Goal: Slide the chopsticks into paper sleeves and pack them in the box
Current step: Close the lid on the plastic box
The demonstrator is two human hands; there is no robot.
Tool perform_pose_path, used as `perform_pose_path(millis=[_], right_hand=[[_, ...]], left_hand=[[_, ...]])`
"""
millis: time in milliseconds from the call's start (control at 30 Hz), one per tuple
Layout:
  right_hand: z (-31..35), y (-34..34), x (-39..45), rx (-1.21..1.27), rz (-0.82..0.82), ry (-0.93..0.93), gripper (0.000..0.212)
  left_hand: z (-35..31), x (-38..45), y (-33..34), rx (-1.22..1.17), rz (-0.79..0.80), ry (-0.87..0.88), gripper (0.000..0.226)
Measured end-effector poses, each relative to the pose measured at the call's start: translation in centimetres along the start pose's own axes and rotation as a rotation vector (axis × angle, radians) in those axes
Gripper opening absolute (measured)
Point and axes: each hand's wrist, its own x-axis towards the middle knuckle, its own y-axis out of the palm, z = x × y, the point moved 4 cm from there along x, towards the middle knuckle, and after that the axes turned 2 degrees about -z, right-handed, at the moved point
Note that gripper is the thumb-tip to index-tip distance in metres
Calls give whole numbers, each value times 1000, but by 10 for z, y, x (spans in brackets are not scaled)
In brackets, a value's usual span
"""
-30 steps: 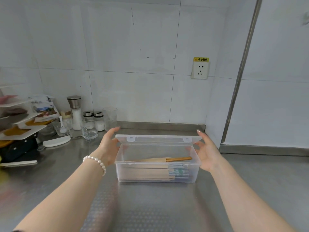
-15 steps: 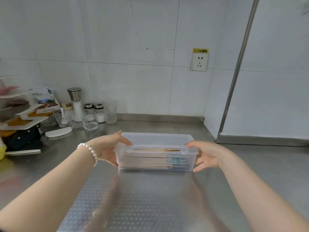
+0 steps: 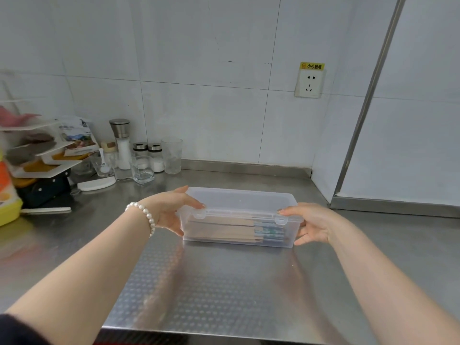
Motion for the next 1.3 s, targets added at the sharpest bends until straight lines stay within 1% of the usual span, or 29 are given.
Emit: perform_pose_path(millis=[67, 100, 200, 267, 300, 433, 500, 600, 633, 700, 733, 767, 833, 900, 933, 967, 1000, 1067, 1133, 1200, 1300], right_hand=[[0, 1, 3, -1, -8, -10, 31], [1, 1, 3, -3, -17, -16, 35], [2, 2, 9, -2, -35, -37, 56], [1, 1, 13, 3, -37, -40, 73], [1, 0, 15, 9, -40, -40, 78], [-1, -1, 19, 37, -52, -57, 78], [0, 2, 19, 57, -55, -67, 83], [-2, 4, 19, 114, -96, -92, 99], [-4, 5, 18, 128, -117, -102, 102], [-7, 7, 14, 117, -140, -132, 99], [-8, 9, 11, 96, -147, -153, 96], [-8, 10, 7, 53, -163, -188, 93], [-4, 9, -2, -139, -237, -308, 84], [4, 7, -13, -409, -364, -476, 68], [8, 7, -19, -512, -406, -562, 59], [10, 10, -22, -587, -413, -631, 51], [10, 13, -24, -654, -394, -684, 45], [6, 22, -24, -754, -338, -733, 40], [2, 29, -23, -773, -295, -741, 39], [1, 33, -21, -757, -292, -758, 38], [4, 35, -15, -745, -333, -770, 36]], left_hand=[[0, 3, -2, 10, 3, 9, 91], [-1, 4, -3, 12, 6, 13, 91], [0, 9, -6, 49, -1, 33, 87], [0, 13, -8, 56, 3, 38, 86], [0, 14, -8, 58, 7, 41, 86], [1, 19, -10, 54, 7, 49, 81], [1, 18, -10, 53, 7, 50, 79], [0, 20, -13, 15, -24, 34, 93], [1, 18, -12, 10, -29, 37, 96], [2, 17, -13, 39, -49, 60, 102], [2, 17, -15, 103, -78, 89, 104], [1, 17, -15, 182, -131, 146, 101], [-7, 12, -15, 383, -276, 315, 88], [-12, 7, -10, 671, -381, 451, 76], [-14, 4, -5, 812, -406, 504, 67], [-13, 0, 5, 925, -398, 550, 57], [-12, -2, 14, 984, -371, 587, 50], [-7, -7, 33, 1030, -319, 644, 44], [2, -7, 44, 1108, -307, 664, 43], [11, -2, 45, 1188, -338, 687, 43], [15, 3, 40, 1175, -389, 737, 41]])
